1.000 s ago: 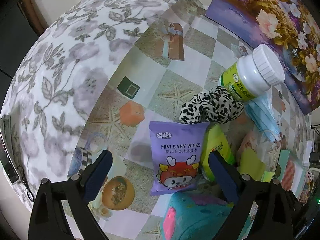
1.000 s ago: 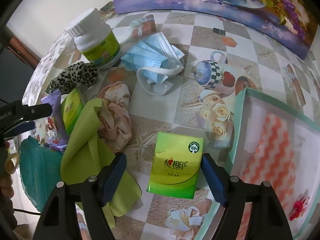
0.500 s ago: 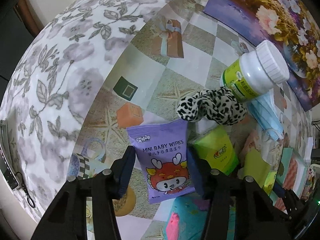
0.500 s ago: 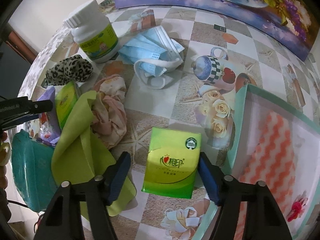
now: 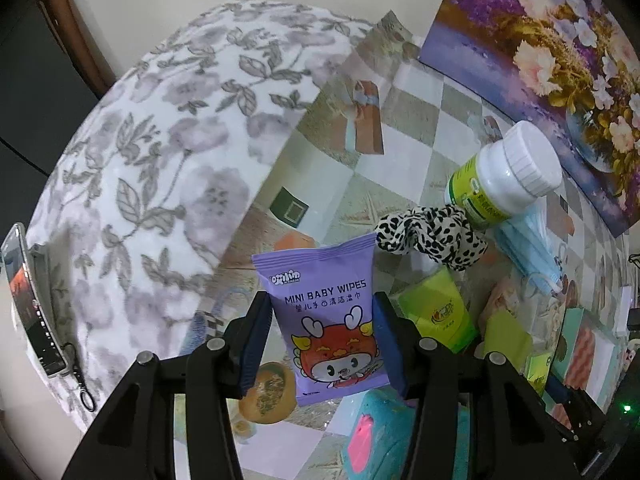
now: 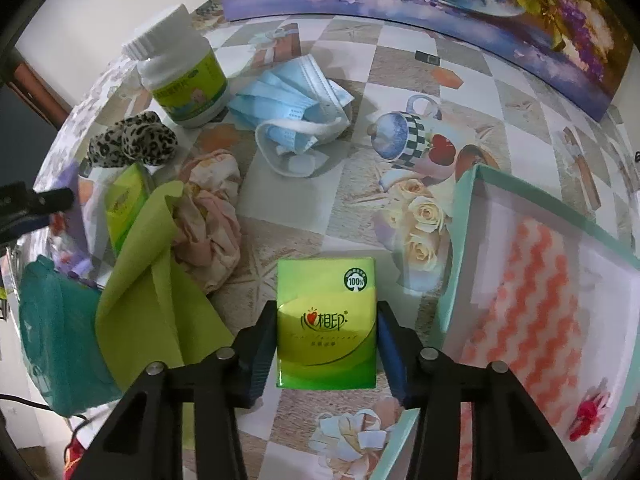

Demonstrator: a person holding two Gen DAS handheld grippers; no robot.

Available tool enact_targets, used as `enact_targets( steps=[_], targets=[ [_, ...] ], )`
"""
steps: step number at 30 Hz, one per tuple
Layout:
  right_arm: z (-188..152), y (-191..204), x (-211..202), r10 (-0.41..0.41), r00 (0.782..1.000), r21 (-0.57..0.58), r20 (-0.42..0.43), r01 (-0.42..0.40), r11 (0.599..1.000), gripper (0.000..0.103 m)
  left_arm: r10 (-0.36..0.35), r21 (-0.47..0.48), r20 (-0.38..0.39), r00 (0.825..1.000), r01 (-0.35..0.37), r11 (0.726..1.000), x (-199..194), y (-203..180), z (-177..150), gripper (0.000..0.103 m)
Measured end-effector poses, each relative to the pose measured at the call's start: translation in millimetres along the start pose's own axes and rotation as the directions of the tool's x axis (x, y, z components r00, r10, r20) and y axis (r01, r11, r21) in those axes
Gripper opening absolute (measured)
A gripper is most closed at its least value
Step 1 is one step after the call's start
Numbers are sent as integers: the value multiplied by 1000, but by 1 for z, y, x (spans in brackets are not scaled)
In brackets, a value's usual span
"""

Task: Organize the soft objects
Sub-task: 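Carry both packs over the tray and release them inside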

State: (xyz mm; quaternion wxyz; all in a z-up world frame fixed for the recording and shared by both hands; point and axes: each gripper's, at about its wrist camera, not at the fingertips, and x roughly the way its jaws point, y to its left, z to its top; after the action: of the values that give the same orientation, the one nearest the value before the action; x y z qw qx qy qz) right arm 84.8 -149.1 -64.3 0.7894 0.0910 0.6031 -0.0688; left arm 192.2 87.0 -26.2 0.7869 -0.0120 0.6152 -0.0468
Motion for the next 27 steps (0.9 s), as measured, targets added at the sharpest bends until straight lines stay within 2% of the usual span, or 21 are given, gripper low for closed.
enact_targets(
  steps=[5, 15, 20, 27],
  targets=[
    [-6, 7, 2, -55, 998, -53, 17, 56, 997, 50, 21, -8, 23, 1000, -21, 1000, -17, 6, -1, 52],
    [-7, 6, 1, -48, 998, -53, 34, 49, 997, 49, 40, -7, 49, 998, -40, 999, -30, 0, -4, 52],
    [-4, 1, -20, -14, 998, -39, 55, 16, 999, 49, 46, -24, 100, 994, -43, 999, -52, 1, -3, 52],
    [1, -12, -74, -7, 985, 6, 171, 6, 1000, 49, 33, -12, 208, 978, -31, 999, -100, -14, -10, 52]
  ],
)
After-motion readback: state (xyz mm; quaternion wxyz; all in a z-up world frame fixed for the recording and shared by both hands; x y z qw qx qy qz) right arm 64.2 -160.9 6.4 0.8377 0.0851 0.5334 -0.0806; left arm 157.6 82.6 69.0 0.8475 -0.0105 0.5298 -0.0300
